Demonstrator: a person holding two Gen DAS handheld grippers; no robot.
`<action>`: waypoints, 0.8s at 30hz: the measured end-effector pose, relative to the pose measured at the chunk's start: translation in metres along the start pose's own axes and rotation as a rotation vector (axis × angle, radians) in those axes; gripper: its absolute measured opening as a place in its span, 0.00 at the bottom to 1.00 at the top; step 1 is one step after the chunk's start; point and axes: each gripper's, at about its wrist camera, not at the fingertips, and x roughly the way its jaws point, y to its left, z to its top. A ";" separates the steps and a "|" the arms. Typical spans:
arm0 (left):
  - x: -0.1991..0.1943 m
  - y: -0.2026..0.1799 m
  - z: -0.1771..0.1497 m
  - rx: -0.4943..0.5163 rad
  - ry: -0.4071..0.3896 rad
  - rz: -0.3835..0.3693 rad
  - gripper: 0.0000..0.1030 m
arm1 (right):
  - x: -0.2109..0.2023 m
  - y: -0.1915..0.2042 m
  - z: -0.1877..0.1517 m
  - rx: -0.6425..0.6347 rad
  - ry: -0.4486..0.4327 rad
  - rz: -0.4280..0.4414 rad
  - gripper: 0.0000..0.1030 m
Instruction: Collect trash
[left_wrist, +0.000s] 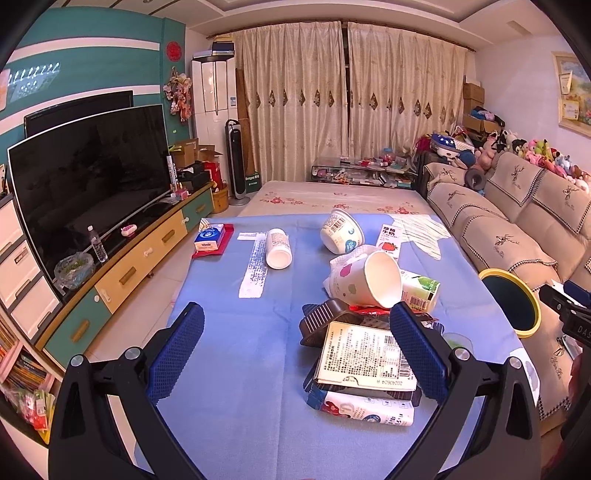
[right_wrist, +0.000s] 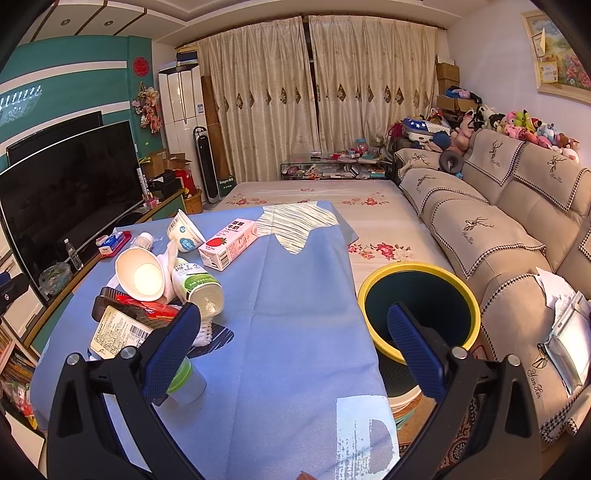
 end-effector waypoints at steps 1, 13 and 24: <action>-0.001 0.001 -0.001 0.000 0.001 -0.001 0.96 | 0.000 0.001 -0.001 0.000 -0.001 0.000 0.94; 0.001 -0.001 0.000 0.010 0.003 0.005 0.96 | 0.001 0.001 -0.001 0.002 -0.001 -0.002 0.94; 0.005 -0.002 0.000 0.009 0.003 0.007 0.96 | 0.004 0.004 0.000 0.001 0.004 0.000 0.94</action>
